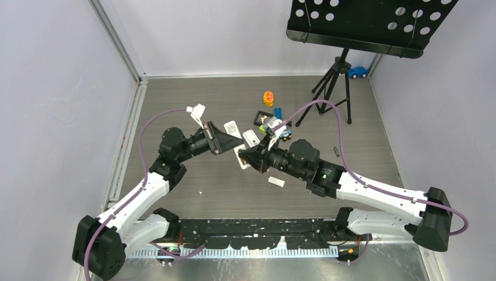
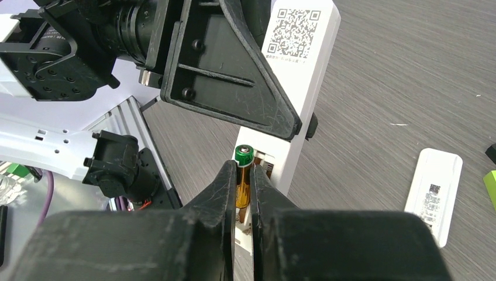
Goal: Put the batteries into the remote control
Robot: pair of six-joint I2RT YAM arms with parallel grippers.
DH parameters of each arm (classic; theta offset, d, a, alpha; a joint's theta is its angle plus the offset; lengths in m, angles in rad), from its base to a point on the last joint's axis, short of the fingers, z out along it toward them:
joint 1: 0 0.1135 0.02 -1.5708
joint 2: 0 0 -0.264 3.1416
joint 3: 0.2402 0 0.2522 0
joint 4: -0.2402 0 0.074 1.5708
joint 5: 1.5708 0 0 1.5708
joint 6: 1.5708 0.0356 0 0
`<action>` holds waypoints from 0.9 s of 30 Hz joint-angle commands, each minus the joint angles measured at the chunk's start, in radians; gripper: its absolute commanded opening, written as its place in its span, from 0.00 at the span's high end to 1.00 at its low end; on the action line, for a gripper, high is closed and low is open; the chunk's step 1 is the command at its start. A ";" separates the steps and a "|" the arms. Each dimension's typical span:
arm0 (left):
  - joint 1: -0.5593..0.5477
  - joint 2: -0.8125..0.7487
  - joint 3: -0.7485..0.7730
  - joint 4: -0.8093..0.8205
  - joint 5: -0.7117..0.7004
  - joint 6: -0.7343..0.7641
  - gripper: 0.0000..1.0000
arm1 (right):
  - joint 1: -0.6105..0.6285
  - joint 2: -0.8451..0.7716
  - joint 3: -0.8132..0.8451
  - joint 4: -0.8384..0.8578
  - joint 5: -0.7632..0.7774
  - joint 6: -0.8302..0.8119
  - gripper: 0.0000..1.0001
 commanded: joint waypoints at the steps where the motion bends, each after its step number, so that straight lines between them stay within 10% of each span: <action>1: 0.001 -0.030 0.029 0.134 0.032 -0.053 1.00 | 0.005 0.007 0.050 -0.133 -0.010 -0.016 0.88; 27: 0.004 -0.027 0.027 0.143 0.038 -0.072 1.00 | 0.005 0.040 0.108 -0.166 0.000 0.047 0.72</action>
